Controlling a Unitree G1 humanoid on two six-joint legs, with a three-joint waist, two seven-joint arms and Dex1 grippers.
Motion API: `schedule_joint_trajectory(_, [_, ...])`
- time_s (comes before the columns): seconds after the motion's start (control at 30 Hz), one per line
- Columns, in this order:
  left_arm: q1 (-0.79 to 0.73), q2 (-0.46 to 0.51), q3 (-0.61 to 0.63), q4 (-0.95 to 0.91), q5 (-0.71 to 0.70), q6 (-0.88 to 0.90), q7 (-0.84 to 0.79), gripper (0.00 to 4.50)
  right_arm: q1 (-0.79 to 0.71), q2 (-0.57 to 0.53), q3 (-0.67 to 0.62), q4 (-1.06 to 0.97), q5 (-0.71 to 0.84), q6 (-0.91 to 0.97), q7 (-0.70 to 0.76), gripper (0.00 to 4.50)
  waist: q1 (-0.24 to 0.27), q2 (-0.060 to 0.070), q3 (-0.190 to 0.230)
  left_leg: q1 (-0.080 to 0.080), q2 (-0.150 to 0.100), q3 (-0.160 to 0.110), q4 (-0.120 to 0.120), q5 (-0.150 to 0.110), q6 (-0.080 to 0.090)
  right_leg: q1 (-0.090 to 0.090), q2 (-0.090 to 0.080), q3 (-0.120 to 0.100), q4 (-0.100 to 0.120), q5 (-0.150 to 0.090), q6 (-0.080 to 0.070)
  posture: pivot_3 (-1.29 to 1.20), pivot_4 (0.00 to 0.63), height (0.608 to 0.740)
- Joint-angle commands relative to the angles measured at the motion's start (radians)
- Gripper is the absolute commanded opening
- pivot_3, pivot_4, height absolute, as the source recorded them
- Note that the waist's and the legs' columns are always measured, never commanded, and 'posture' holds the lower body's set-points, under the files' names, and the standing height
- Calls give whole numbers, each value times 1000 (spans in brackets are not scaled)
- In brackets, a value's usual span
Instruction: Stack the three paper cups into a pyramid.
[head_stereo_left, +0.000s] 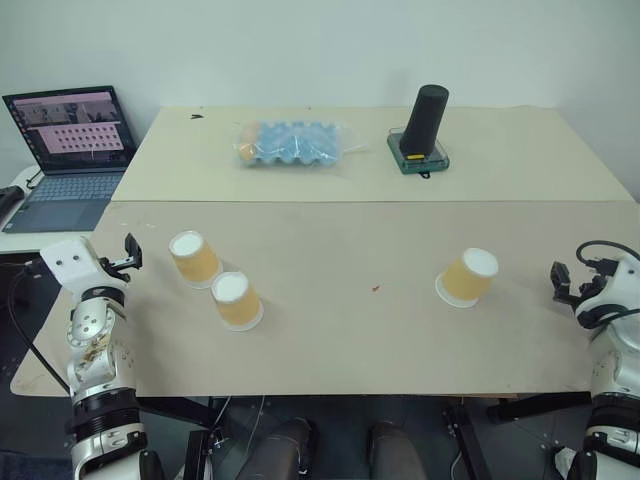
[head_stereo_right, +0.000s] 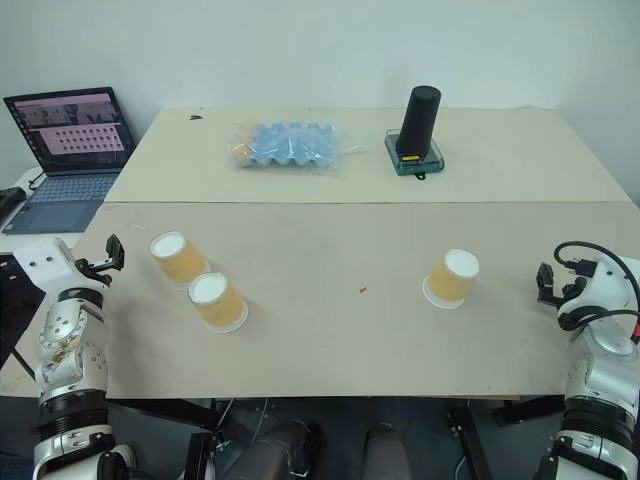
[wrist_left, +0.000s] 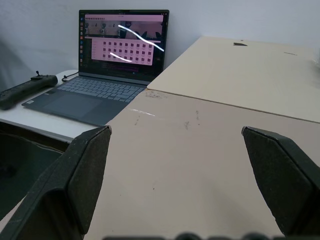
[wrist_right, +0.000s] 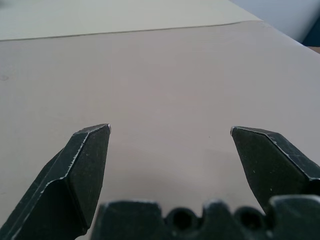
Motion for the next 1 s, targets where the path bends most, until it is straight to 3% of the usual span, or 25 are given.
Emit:
schedule_joint_trajectory(0.03, [-5, 29, 18, -40, -27, -13, -30, 4458, -4, -11, -14, -19, 0, -38, 0, 4500, 0, 0, 0, 0, 0, 0, 0, 0, 0, 0, 0, 0, 0, 0, 0, 0, 150, 727])
schedule_joint_trajectory(0.17, [8, 86, 11, -116, -143, 76, -196, 4458, -5, -52, -36, -26, 11, -23, 22, 4500, -1, 0, 0, 0, 1, 2, 0, 0, 0, -1, 1, 1, 0, 0, 0, 0, 150, 727])
schedule_joint_trajectory(0.3, [47, 202, -4, -301, -291, 229, -383, 4458, -45, -182, -77, -158, 106, 54, 169, 4500, -5, 5, 3, -1, 1, 7, 0, -1, 2, -2, 1, 5, 0, 1, 0, 0, 150, 727])
schedule_joint_trajectory(0.6, [70, 453, 62, -570, -648, 563, -584, 4458, -52, -337, -80, -664, 579, 416, 532, 4500, -20, 7, 4, 1, 8, 10, -1, -4, 0, -2, 8, 8, -1, 2, 1, 0, 150, 727])
schedule_joint_trajectory(0.77, [129, 416, 45, -706, -735, 640, -491, 4458, 44, -366, 7, -970, 796, 531, 709, 4500, -20, 8, 4, 1, 9, 11, -2, -5, 0, -3, 8, 9, -2, 1, 1, 0, 150, 727])
schedule_joint_trajectory(0.9, [282, 384, 64, -818, -815, 693, -464, 4458, 68, -370, 134, -1038, 748, 525, 760, 4500, -19, 6, 5, 1, 10, 13, -2, -6, 1, -2, 8, 10, -7, 3, -1, 0, 150, 727])
schedule_joint_trajectory(1.0, [480, 384, 64, -887, -748, 682, -510, 4458, 23, -332, 230, -1018, 700, 503, 755, 4500, -21, 6, 5, 3, 10, 18, -2, -8, 3, -2, 7, 12, -11, 4, 0, 0, 150, 727])
